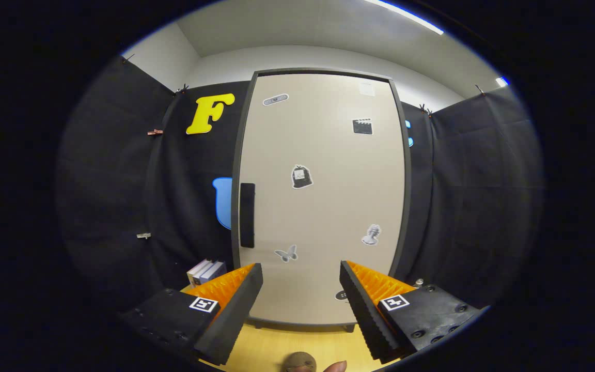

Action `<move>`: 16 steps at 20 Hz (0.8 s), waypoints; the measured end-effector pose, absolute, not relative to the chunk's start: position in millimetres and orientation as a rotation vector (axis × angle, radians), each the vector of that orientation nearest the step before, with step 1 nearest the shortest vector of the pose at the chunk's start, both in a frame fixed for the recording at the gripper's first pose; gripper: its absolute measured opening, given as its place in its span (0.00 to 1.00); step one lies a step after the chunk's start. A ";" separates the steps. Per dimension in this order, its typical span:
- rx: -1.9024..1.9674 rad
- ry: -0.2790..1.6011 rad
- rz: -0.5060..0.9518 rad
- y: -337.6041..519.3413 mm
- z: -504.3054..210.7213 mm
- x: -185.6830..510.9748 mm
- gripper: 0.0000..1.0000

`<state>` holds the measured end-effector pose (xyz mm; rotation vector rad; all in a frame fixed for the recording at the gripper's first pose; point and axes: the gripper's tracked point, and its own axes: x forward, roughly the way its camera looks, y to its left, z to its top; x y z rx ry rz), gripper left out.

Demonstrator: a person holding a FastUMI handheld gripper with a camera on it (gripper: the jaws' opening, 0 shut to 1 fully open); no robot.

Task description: Open the shoe cabinet door, grab the shoes and put them into the shoe cabinet, then close the shoe cabinet door.

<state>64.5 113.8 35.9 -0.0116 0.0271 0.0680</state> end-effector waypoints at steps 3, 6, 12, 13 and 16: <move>-0.001 0.005 0.098 147.3 45.3 96.3 0.98; 0.006 -0.002 0.107 172.7 54.0 133.9 0.98; -0.020 0.016 0.081 194.0 44.8 204.5 0.98; -0.025 0.024 0.086 198.0 40.1 212.7 0.98; -0.030 0.044 0.077 208.8 30.7 230.1 0.93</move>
